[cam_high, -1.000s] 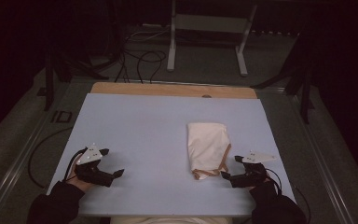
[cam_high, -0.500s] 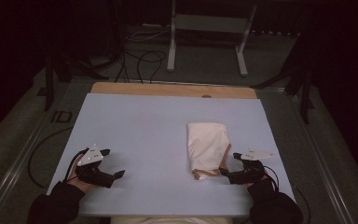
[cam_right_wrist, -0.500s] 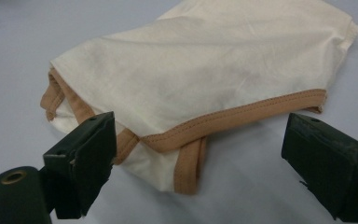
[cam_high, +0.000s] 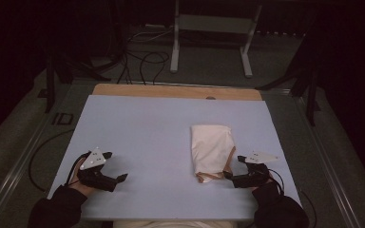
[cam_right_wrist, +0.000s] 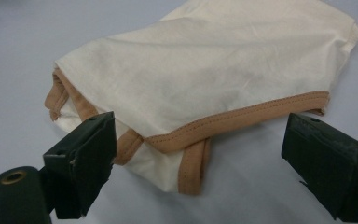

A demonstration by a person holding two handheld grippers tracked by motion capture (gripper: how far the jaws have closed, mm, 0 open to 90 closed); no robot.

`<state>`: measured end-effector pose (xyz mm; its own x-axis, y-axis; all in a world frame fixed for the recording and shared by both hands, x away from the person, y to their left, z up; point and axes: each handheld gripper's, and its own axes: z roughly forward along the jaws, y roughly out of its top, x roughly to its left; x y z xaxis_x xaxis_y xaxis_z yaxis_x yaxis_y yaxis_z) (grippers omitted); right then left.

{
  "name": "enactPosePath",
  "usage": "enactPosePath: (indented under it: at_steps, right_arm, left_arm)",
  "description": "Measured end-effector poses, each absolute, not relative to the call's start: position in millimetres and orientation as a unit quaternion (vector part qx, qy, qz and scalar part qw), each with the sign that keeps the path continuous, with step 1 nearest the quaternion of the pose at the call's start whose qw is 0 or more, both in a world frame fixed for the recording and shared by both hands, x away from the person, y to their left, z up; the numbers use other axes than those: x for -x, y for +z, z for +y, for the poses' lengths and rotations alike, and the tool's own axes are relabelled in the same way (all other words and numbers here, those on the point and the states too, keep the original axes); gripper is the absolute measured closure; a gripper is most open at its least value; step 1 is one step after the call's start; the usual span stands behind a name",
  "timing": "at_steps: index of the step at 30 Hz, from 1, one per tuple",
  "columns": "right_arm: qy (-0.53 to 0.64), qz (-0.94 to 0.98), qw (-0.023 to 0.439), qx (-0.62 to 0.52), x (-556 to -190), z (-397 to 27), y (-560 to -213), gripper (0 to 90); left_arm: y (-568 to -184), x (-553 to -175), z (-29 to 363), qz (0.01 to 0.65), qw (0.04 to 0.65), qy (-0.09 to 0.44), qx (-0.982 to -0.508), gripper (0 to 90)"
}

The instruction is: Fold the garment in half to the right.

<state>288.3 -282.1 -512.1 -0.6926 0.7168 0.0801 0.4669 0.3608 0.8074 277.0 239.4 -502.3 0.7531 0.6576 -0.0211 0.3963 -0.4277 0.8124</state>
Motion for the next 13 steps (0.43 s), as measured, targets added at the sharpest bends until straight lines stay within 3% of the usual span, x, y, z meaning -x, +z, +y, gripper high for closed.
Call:
enactPosePath:
  at_steps: [13]
  right_arm:
    - [0.433,0.811,0.143,-0.365,-287.2,-283.3,-511.9,10.2]
  left_arm:
    - [-502.8,-277.6,240.4,0.319,0.432,0.152,-0.829,0.2]
